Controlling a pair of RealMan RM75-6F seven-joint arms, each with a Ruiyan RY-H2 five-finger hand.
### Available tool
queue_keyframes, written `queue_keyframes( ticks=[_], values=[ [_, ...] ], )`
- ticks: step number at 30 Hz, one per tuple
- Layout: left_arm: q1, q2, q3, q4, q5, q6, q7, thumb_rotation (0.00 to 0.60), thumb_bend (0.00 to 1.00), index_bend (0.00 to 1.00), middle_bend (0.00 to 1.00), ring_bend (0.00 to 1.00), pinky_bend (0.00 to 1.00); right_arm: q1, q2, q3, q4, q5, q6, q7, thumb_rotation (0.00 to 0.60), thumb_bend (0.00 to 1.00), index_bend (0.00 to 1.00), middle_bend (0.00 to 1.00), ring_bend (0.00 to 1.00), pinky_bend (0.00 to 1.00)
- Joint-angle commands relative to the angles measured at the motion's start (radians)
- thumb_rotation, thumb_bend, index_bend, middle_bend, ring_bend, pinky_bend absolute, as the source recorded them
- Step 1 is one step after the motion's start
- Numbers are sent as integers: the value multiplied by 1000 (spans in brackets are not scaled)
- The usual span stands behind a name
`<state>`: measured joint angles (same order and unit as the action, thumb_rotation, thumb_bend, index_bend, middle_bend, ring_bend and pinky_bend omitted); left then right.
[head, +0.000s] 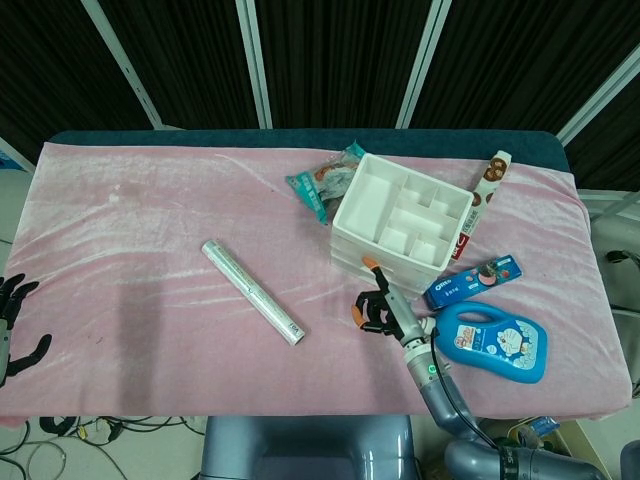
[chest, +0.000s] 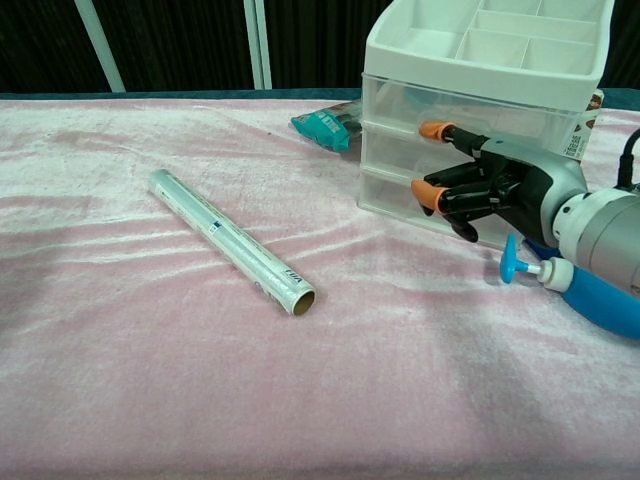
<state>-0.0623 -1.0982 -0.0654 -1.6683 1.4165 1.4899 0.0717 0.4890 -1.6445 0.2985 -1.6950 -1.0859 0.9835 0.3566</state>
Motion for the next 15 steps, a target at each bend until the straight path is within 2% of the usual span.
queue_keyframes(
  ticks=[1, 15],
  values=[
    [0, 0, 0, 0, 0, 0, 0, 600, 303, 163, 87, 20, 13, -1, 3, -1, -4, -2, -1, 4, 600, 417, 0, 694, 793, 801],
    [1, 0, 0, -1, 0, 1, 1, 600, 303, 163, 87, 20, 13, -7, 18, -24, -34, -25, -12, 25, 600, 416, 0, 694, 793, 801]
  ],
)
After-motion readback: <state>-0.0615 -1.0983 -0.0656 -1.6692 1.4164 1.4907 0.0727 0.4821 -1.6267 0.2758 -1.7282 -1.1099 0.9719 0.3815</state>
